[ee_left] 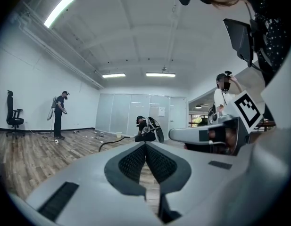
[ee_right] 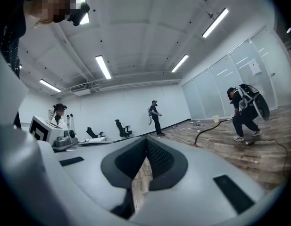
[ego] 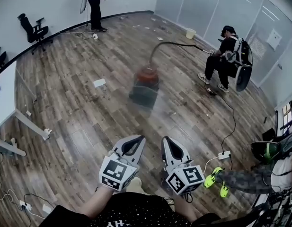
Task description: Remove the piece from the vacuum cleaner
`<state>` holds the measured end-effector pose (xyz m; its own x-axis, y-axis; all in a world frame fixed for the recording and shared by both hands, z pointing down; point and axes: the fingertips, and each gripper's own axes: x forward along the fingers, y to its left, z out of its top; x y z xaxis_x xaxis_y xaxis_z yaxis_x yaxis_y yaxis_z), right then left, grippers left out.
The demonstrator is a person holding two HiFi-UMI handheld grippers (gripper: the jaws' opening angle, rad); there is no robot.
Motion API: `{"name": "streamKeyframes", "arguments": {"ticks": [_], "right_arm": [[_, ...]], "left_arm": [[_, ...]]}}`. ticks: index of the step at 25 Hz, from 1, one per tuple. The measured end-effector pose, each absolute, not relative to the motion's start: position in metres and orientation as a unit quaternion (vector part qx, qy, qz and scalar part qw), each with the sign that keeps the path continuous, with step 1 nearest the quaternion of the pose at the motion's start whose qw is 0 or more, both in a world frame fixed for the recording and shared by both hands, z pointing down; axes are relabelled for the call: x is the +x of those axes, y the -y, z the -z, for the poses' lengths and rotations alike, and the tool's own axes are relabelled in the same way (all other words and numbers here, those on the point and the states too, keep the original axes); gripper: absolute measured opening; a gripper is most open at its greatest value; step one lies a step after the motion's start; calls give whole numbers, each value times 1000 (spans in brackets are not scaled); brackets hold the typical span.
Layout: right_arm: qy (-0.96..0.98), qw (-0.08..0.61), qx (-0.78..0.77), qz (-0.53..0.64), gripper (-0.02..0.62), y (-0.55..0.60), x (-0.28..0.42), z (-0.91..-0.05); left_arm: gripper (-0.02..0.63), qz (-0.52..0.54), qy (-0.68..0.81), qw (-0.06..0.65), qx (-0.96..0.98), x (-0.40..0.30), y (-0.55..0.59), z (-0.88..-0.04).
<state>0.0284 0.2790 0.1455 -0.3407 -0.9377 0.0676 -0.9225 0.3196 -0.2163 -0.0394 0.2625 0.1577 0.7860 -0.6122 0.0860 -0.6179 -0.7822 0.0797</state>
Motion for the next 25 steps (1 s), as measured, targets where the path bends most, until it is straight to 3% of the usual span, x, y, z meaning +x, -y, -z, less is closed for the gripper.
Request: {"name": "streamKeyframes", "arguments": {"ticks": [25], "right_arm": [[-802, 17, -582, 132, 11, -105, 108, -165]], "left_arm": [[11, -34, 339, 85, 936, 28, -73, -181]]}}
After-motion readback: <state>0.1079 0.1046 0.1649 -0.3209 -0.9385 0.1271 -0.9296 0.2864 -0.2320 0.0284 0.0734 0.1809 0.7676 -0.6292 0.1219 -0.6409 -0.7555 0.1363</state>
